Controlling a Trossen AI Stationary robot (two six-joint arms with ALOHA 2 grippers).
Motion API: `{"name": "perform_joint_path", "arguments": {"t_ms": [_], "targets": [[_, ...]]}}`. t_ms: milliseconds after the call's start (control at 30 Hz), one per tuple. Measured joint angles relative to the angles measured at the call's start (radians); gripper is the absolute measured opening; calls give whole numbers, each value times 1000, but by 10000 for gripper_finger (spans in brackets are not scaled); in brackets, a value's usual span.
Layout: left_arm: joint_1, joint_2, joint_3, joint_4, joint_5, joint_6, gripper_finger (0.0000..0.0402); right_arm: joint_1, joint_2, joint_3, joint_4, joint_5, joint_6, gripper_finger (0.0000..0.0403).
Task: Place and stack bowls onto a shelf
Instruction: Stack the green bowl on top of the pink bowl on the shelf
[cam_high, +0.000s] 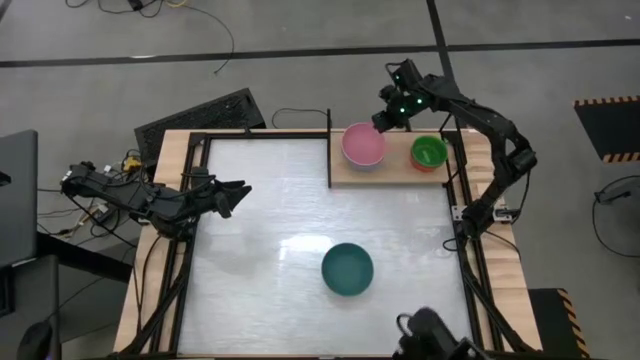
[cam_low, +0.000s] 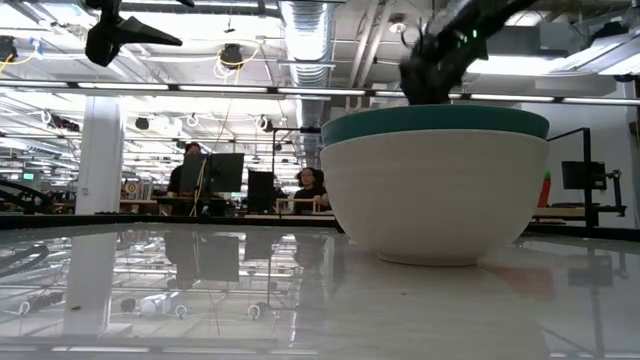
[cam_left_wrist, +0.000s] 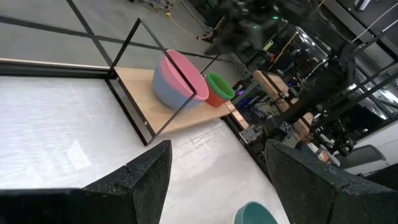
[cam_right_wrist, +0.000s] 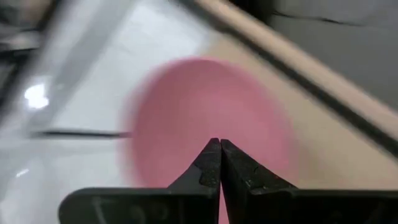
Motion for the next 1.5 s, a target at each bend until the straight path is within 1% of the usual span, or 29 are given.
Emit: {"name": "perform_joint_path", "arguments": {"t_ms": [67,100,200,267,333,467,600,667,767,867,1133,1367,1500], "targets": [[0,0,0,0,0,1,245,63,-36,0,-19,-47,3,28],[0,0,0,0,0,2,245,105,-51,0,-32,-53,1,30],[0,0,0,0,0,3,245,256,-93,0,-67,-22,0,36],[0,0,0,0,0,4,245,375,-107,0,-93,37,-3,42],[0,0,0,0,0,5,245,498,-106,0,-128,124,-2,52],[0,0,0,0,6,6,245,718,-73,0,-199,269,45,91],[0,0,0,0,24,29,245,873,-15,0,-198,375,101,146],[0,0,0,0,33,39,245,925,16,0,-198,411,104,171],[0,0,0,0,35,39,245,967,68,0,-191,451,104,198],[0,0,0,0,49,39,245,981,110,-1,-174,452,113,208],[0,0,0,-1,110,40,245,986,146,0,-146,450,107,197],[0,0,0,-2,116,40,245,1006,204,2,-80,447,106,194],[0,0,0,-2,141,40,245,1025,242,-1,-76,447,103,192]]}}
